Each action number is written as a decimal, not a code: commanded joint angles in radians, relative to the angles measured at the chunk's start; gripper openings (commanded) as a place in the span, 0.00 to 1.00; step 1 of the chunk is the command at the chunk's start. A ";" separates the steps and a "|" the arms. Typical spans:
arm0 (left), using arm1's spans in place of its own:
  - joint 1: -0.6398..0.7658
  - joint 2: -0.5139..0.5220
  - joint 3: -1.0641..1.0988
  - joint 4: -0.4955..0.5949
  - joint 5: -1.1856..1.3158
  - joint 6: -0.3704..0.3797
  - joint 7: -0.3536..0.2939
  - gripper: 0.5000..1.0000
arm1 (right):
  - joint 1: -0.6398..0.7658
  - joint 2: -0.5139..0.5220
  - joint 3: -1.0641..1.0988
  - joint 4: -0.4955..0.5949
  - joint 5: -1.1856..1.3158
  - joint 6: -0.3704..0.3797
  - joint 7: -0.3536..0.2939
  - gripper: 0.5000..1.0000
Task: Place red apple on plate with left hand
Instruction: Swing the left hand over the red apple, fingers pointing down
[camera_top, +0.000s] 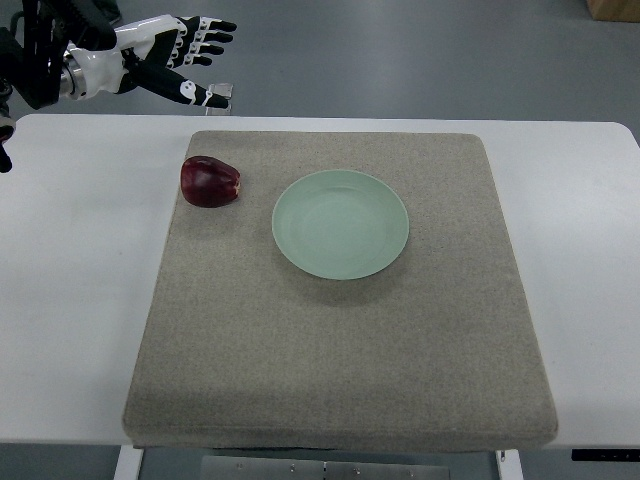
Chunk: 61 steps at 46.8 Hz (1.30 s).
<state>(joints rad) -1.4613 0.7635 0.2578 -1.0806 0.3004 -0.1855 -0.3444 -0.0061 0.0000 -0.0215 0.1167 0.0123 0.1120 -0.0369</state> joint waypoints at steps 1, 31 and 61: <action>-0.028 0.003 0.021 -0.002 0.000 -0.009 -0.012 1.00 | 0.000 0.000 0.000 0.000 0.000 0.000 0.000 0.86; -0.292 -0.158 0.462 -0.010 0.144 0.144 0.022 0.82 | 0.000 0.000 0.000 0.000 0.000 0.000 0.000 0.86; -0.292 -0.250 0.649 0.028 0.396 0.207 0.022 0.89 | 0.000 0.000 0.000 0.000 0.000 0.000 0.000 0.86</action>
<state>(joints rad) -1.7544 0.5134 0.8904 -1.0508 0.6952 0.0210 -0.3221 -0.0066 0.0000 -0.0215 0.1166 0.0123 0.1120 -0.0368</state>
